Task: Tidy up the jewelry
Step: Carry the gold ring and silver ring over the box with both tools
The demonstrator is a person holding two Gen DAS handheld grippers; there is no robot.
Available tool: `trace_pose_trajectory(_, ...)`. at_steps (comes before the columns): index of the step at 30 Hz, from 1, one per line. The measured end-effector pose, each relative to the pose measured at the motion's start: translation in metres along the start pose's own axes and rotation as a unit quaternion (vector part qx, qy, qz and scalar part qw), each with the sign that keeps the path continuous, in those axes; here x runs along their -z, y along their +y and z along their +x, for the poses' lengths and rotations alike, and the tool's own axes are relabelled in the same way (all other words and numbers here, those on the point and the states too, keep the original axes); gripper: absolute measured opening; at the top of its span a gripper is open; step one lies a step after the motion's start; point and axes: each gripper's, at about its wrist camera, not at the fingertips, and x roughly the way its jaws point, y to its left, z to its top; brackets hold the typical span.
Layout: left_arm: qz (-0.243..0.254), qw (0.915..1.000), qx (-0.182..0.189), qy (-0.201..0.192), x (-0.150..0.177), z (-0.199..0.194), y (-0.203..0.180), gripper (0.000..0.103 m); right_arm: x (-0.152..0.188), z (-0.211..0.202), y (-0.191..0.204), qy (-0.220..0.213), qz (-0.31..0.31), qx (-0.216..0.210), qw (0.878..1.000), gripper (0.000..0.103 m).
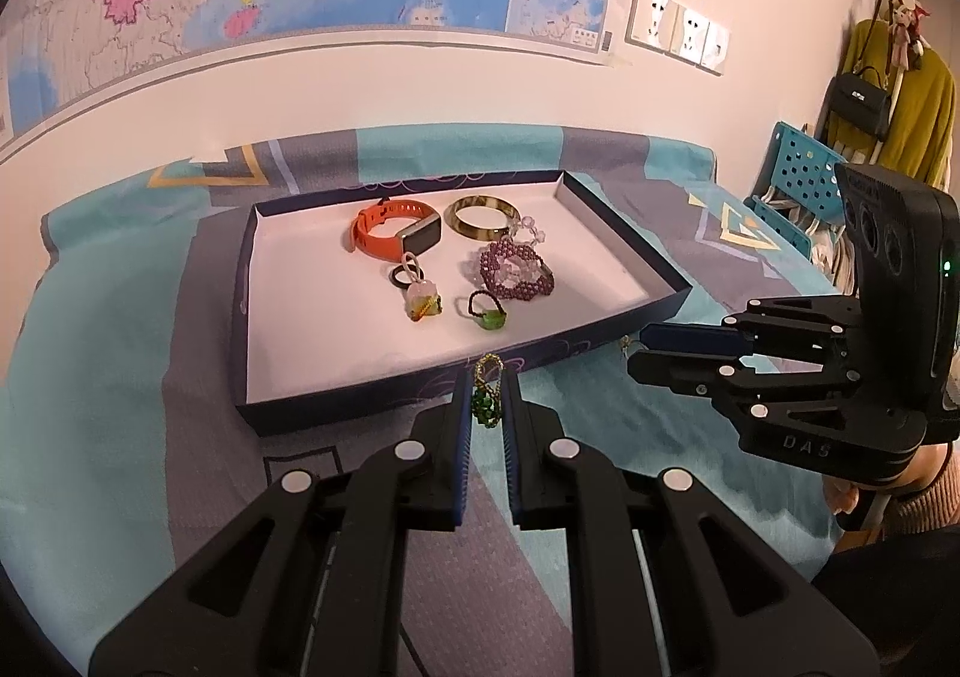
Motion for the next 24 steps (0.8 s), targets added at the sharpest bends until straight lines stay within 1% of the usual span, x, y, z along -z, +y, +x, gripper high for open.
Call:
trace_pose_trajectory(15, -0.004, 1.0, 0.0, -0.006, -0.009, 0.003, 0.005, 0.01, -0.01, 0.001, -0.004, -0.009, -0.004, 0.005, 1.0, 0.016)
trace_pose_trajectory(24, -0.002, 1.0, -0.003, -0.009, -0.014, 0.007, 0.007, 0.01, -0.018, 0.003, -0.007, -0.014, 0.001, -0.006, 1.0, 0.016)
